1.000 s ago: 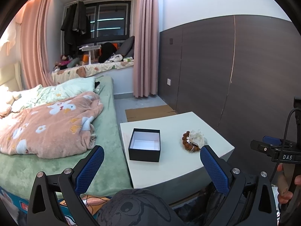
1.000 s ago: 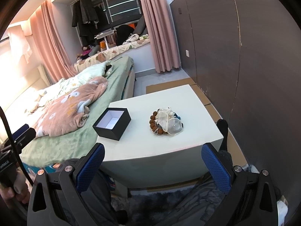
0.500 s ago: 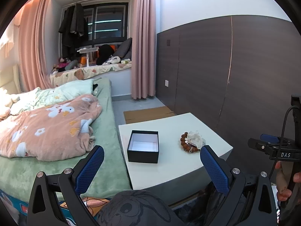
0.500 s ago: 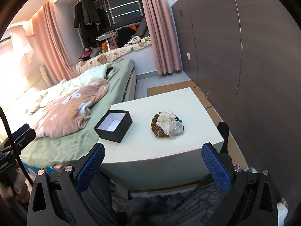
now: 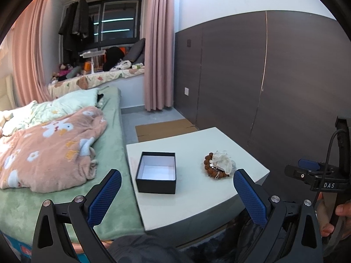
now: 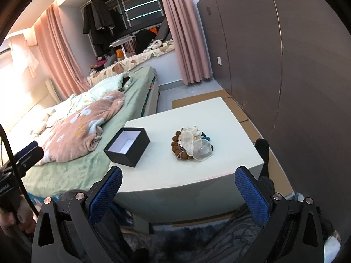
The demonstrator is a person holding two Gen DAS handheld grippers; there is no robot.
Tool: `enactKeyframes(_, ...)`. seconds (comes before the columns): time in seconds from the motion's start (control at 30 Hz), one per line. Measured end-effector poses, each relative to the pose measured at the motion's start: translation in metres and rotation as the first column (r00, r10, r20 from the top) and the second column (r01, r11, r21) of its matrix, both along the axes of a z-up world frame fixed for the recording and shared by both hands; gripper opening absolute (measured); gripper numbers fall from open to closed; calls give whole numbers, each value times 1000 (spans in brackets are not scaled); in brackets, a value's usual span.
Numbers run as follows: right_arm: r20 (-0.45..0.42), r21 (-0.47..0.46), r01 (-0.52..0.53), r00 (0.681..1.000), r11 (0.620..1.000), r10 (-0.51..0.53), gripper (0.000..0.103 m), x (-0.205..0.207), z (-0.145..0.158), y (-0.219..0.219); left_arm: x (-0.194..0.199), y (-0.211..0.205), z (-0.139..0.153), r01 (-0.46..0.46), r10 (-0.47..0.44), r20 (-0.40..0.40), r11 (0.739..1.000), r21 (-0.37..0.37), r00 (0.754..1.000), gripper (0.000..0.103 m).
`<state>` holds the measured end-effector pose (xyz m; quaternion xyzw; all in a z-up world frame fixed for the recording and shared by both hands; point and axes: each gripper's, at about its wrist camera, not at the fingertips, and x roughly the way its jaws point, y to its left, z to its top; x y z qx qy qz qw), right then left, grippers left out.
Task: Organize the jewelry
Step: 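Reach the left tool down to the brown bead bracelet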
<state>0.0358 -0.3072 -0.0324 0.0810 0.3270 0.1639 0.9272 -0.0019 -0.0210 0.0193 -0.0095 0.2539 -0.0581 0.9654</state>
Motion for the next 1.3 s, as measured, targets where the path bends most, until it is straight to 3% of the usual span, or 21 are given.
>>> enactKeyframes(0.23, -58, 62, -8, 998, 998, 11, 103, 26, -18, -14, 48, -14, -16, 69, -73, -63, 995, -66, 995, 102)
enactKeyframes(0.43, -97, 87, 8, 995, 996, 0, 100, 53, -37, -24, 84, -28, -28, 109, -118, -104, 991, -81, 988, 102)
enactKeyframes(0.53, -117, 96, 8, 993, 995, 3, 99, 69, -47, -25, 101, -33, -34, 121, -132, -129, 989, -89, 983, 96)
enactKeyframes(0.63, -139, 107, -4, 990, 994, 19, 98, 87, -59, -23, 117, -35, -41, 119, -133, -159, 989, -91, 978, 91)
enactKeyframes(0.73, -167, 113, -25, 985, 993, 44, 87, 105, -70, -17, 132, -36, -47, 118, -135, -187, 988, -100, 973, 84)
enactKeyframes(0.83, -200, 118, -40, 978, 992, 63, 83, 124, -82, -8, 147, -37, -52, 109, -129, -216, 989, -101, 968, 82)
enactKeyframes(1.17, -274, 104, -81, 956, 991, 107, 82, 176, -115, 18, 185, -43, -68, 95, -115, -284, 992, -84, 952, 78)
enactKeyframes(1.27, -296, 104, -74, 950, 992, 102, 69, 184, -125, 19, 195, -46, -74, 91, -111, -307, 993, -79, 945, 78)
enactKeyframes(1.3, -303, 110, -71, 947, 991, 102, 57, 187, -128, 19, 198, -46, -76, 90, -110, -317, 993, -77, 942, 78)
